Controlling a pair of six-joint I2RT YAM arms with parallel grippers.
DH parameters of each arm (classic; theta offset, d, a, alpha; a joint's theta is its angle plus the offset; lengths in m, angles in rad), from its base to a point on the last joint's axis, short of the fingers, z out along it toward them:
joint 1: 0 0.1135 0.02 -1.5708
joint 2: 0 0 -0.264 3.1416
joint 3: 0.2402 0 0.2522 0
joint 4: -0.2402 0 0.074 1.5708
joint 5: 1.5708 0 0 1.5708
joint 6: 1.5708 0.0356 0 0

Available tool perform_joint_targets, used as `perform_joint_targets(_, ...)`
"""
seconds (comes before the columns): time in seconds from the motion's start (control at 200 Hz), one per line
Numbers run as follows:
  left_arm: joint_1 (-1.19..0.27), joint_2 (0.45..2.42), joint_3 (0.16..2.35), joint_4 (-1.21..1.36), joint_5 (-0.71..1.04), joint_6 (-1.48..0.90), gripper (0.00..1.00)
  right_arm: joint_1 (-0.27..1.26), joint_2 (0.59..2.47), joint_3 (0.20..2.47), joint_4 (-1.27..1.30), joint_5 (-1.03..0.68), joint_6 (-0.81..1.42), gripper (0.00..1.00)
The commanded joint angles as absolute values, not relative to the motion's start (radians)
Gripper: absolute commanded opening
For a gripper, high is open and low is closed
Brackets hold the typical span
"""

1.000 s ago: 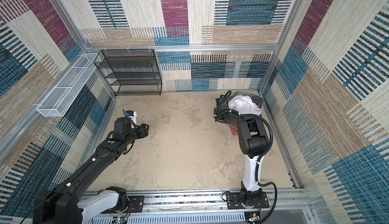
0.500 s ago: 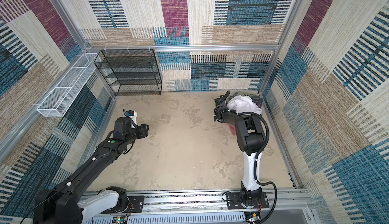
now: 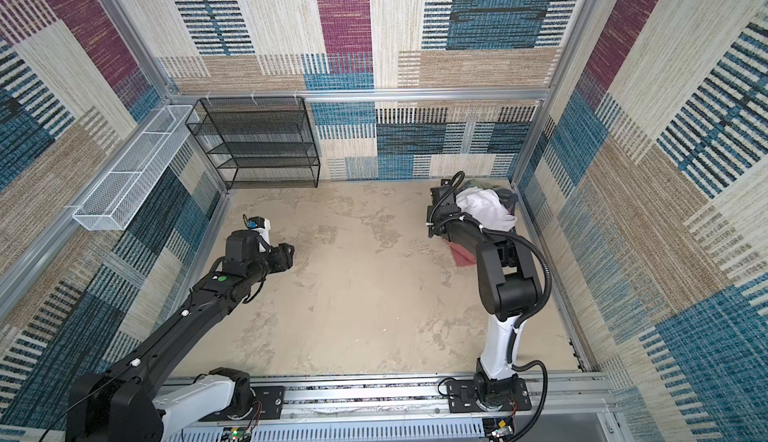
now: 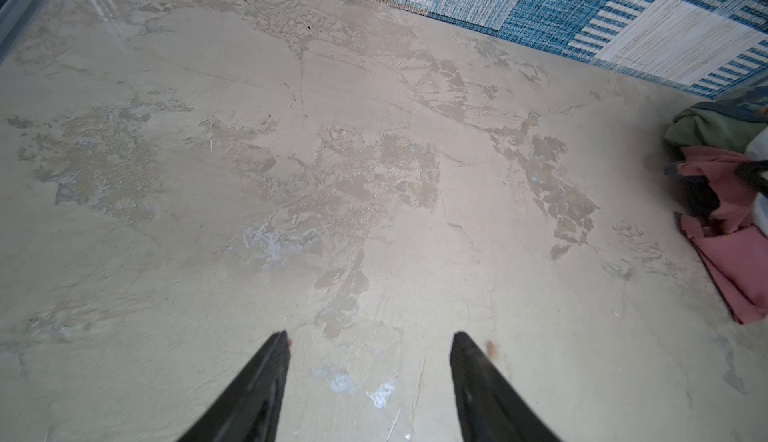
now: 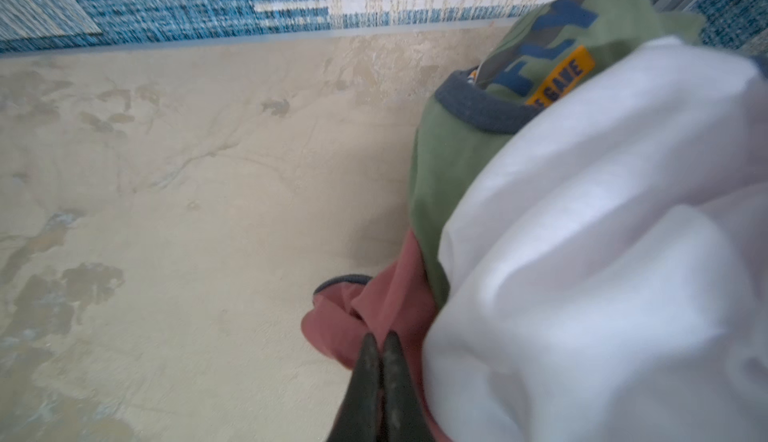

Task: Pick out a specific cloth from the pile
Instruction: 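Reach the right gripper into the clothes pile and grasp the pink shirt, then lift the pink shirt out of the pile with the right gripper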

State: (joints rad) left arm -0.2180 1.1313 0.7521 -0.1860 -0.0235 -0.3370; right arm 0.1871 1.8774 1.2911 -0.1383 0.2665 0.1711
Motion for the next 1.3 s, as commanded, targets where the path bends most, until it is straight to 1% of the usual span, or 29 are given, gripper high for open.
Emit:
perform_joint_targets(0.0, -0.218, 1.135, 0.774, -0.193, -0.016, -0.312, 0.65, 0.154, 1.807, 1.286, -0.095, 0.191, 0.198, 0.00)
perform_joint_targets(0.145, -0.217, 1.145, 0.810, -0.220, -0.011, -0.301, 0.65, 0.115, 1.725, 1.296, -0.092, 0.102, 0.207, 0.00)
perform_joint_targets(0.376, -0.218, 1.158, 0.847, -0.224, -0.001, -0.313, 0.65, 0.099, 1.657, 1.332, -0.095, 0.082, 0.196, 0.00)
perform_joint_targets(0.691, -0.219, 1.162, 0.867, -0.227, 0.012, -0.334, 0.65, 0.086, 1.641, 1.364, -0.100, 0.018, 0.192, 0.00)
perform_joint_targets(1.297, -0.221, 1.177, 0.896, -0.226, 0.014, -0.344, 0.65, 0.058, 1.607, 1.462, -0.115, -0.037, 0.213, 0.00)
